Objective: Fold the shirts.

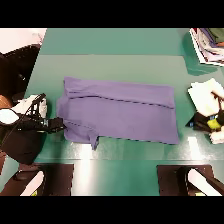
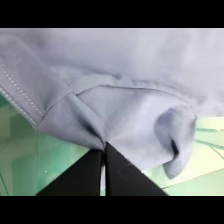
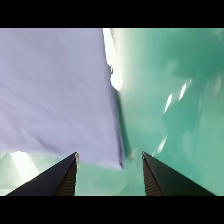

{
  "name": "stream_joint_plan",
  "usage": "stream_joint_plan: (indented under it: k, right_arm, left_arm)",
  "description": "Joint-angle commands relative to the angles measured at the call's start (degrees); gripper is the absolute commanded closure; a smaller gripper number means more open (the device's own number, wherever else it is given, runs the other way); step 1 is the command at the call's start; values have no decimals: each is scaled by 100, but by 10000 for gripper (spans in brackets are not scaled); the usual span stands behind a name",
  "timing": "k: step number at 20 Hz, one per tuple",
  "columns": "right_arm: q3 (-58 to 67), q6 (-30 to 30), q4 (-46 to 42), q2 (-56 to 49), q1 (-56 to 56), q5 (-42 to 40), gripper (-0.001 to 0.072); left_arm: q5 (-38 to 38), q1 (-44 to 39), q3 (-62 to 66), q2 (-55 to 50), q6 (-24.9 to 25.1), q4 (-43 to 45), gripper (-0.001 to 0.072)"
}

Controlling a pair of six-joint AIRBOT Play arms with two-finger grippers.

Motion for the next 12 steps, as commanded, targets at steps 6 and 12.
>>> stream_joint_plan:
  k: [6, 12]
  right_arm:
    - [-1652, -313, 1226, -393, -350, -850, 308]
    - [-1241, -518, 1121, 98, 227, -651, 696]
  left_arm:
    - [-17, 2, 120, 92, 9, -13, 679]
    - [-608, 2, 238, 144, -66, 398, 682]
